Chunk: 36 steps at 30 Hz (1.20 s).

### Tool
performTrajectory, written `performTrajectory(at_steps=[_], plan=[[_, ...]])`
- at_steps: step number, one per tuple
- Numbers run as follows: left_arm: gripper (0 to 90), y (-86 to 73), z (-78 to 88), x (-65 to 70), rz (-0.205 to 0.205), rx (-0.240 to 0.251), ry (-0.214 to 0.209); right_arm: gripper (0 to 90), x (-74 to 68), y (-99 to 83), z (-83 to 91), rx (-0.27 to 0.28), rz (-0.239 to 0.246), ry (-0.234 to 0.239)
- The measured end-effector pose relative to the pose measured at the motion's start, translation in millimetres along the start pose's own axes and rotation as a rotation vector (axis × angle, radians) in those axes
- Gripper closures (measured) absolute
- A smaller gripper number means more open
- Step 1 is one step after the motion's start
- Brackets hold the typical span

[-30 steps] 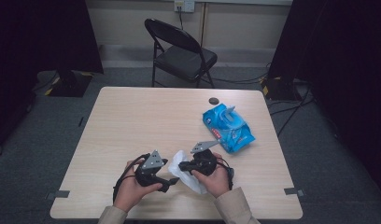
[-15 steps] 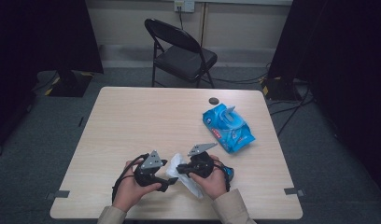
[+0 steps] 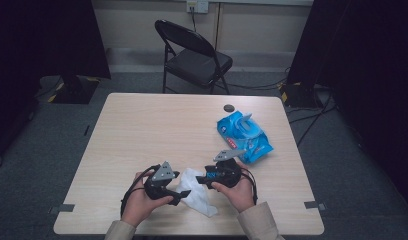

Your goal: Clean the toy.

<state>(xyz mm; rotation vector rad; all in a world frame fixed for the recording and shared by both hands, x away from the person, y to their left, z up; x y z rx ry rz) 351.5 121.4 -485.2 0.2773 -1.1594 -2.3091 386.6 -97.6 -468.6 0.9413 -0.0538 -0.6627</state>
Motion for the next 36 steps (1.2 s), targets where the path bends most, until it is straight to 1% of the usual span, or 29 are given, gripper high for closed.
performTrajectory(at_steps=[2, 3, 5, 7, 10, 11, 14, 18, 21, 23, 25, 29, 32, 36], plan=[[22.8, 0.2, -1.3, 0.4, 0.004, 0.002, -0.008, 34.8, 5.7, -2.9, 3.5, 0.010, 0.017, -0.032], [22.8, -0.1, -2.2, -0.1, -0.001, -0.002, -0.007, 33.1, 7.9, -3.9, 4.6, 0.010, 0.020, -0.040], [22.8, -0.8, -3.6, -0.5, 0.001, -0.007, -0.006, 30.6, 13.7, -7.5, 7.1, 0.006, 0.041, -0.066], [22.8, -1.1, -4.8, -1.0, 0.001, -0.011, -0.008, 28.2, 18.4, -10.5, 7.3, -0.006, 0.034, -0.056], [22.7, -1.2, -6.7, -1.1, -0.001, -0.014, -0.010, 25.0, 23.5, -13.5, 5.6, -0.023, 0.065, -0.070], [22.8, -1.1, -7.3, -1.3, 0.000, -0.014, -0.011, 23.6, 25.3, -14.3, 4.8, -0.032, 0.068, -0.079], [22.7, -1.2, -7.9, -2.4, 0.002, -0.016, -0.014, 21.9, 31.0, -16.3, 2.6, -0.033, 0.076, -0.098], [22.7, -2.7, -8.3, -3.8, 0.006, -0.019, -0.012, 20.6, 36.5, -18.8, -0.8, -0.065, 0.081, -0.120], [22.6, -3.7, -8.2, -5.1, 0.008, -0.021, -0.009, 20.2, 39.0, -19.1, -2.9, -0.074, 0.078, -0.121], [22.5, -4.3, -7.8, -6.3, 0.013, -0.018, -0.009, 20.2, 39.6, -18.9, -4.4, -0.077, 0.075, -0.114], [22.2, -5.3, -7.6, -7.4, 0.019, -0.017, -0.003, 18.6, 39.9, -19.3, -6.1, -0.093, 0.087, -0.110], [22.2, -6.0, -7.4, -7.9, 0.017, -0.020, -0.003, 17.5, 40.7, -21.5, -9.5, -0.121, 0.089, -0.100], [22.1, -5.3, -7.4, -7.8, 0.018, -0.015, -0.003, 18.2, 42.0, -23.1, -11.3, -0.141, 0.084, -0.108], [22.1, -5.5, -7.7, -7.3, 0.016, -0.019, -0.003, 19.5, 43.8, -24.9, -12.0, -0.150, 0.079, -0.106]])
Point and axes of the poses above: each handheld gripper's, and its own axes: z roughly backward along the jaws, y roughly out of its top, x roughly to its right, the point moved 2 cm from there along -z, roughly forward along the jaws, and after that the axes turned 1 degree about y, right-handed, at the moved point
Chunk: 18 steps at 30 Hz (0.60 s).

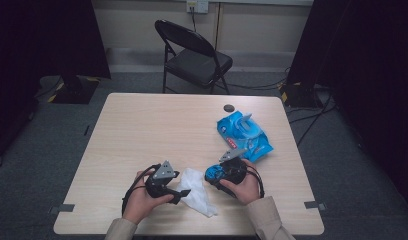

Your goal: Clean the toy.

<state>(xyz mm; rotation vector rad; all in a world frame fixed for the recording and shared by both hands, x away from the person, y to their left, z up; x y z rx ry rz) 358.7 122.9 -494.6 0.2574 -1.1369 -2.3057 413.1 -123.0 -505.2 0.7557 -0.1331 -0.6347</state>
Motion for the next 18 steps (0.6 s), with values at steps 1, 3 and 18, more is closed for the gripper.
performTrajectory(at_steps=[1, 3, 18], plan=[[22.1, -0.1, 0.0, 0.0, 0.000, -0.001, 0.000, 19.5, 0.1, -0.7, -0.6, -0.002, -0.002, 0.000], [22.1, 0.0, 0.1, -0.1, -0.001, -0.002, 0.000, 20.0, -0.1, -1.8, -1.7, -0.007, 0.003, -0.003], [22.2, -0.2, 1.9, -1.6, -0.004, -0.003, 0.004, 22.1, -0.8, -2.6, -4.7, -0.019, 0.016, -0.014]])
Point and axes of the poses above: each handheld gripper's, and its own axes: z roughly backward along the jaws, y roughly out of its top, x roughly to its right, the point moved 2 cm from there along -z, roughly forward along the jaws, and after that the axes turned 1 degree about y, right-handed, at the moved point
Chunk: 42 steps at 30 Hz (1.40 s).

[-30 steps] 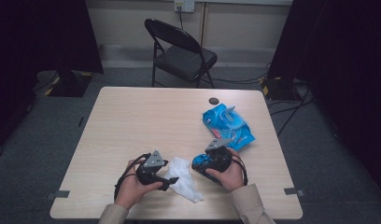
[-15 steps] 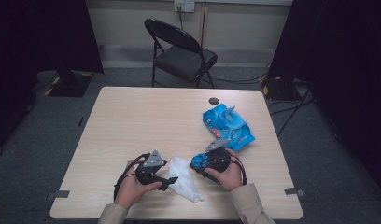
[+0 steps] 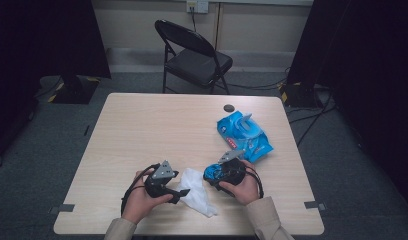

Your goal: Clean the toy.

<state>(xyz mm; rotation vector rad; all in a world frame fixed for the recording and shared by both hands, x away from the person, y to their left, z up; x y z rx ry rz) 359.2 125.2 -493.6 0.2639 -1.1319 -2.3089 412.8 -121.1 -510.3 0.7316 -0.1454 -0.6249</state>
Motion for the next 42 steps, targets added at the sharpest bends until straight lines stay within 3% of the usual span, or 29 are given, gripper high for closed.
performTrajectory(at_steps=[21, 33, 42], plan=[[22.1, 1.9, -1.5, 1.9, -0.003, 0.002, -0.005, 18.7, 0.4, 9.4, 14.3, -0.002, 0.017, -0.009], [22.2, 1.8, -1.9, 0.4, 0.002, 0.006, -0.013, 17.6, 0.4, 23.0, 7.4, -0.041, 0.023, 0.004], [22.1, 1.3, -0.6, -1.2, 0.005, 0.011, -0.010, 18.0, -1.1, 18.9, -6.3, -0.090, 0.035, 0.011]])
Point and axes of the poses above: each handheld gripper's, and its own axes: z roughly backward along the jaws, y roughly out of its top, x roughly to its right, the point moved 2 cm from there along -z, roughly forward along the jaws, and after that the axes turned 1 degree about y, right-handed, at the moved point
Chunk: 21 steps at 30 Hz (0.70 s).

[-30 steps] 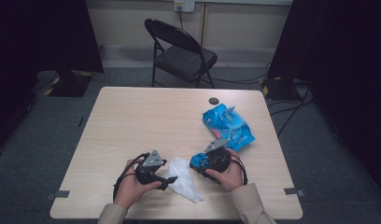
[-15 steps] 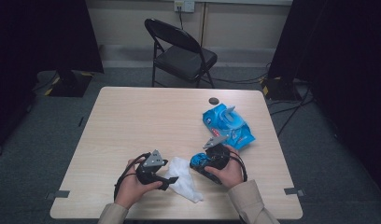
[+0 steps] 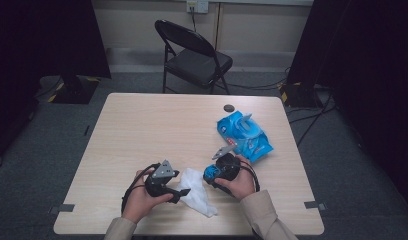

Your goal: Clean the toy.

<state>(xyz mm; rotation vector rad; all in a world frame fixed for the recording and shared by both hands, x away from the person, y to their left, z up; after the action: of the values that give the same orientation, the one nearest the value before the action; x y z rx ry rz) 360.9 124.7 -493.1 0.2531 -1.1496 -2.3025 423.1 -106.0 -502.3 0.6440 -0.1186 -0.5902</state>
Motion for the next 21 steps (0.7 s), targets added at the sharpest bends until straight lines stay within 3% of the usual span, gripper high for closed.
performTrajectory(at_steps=[13, 21], plan=[[22.1, 0.1, 0.9, -1.4, 0.001, 0.003, 0.004, 24.0, -1.4, -3.0, -3.6, -0.026, 0.030, -0.041], [22.1, 0.9, 1.9, -1.6, -0.003, 0.010, 0.006, 24.6, -3.4, -5.0, -2.4, -0.010, 0.001, -0.062]])
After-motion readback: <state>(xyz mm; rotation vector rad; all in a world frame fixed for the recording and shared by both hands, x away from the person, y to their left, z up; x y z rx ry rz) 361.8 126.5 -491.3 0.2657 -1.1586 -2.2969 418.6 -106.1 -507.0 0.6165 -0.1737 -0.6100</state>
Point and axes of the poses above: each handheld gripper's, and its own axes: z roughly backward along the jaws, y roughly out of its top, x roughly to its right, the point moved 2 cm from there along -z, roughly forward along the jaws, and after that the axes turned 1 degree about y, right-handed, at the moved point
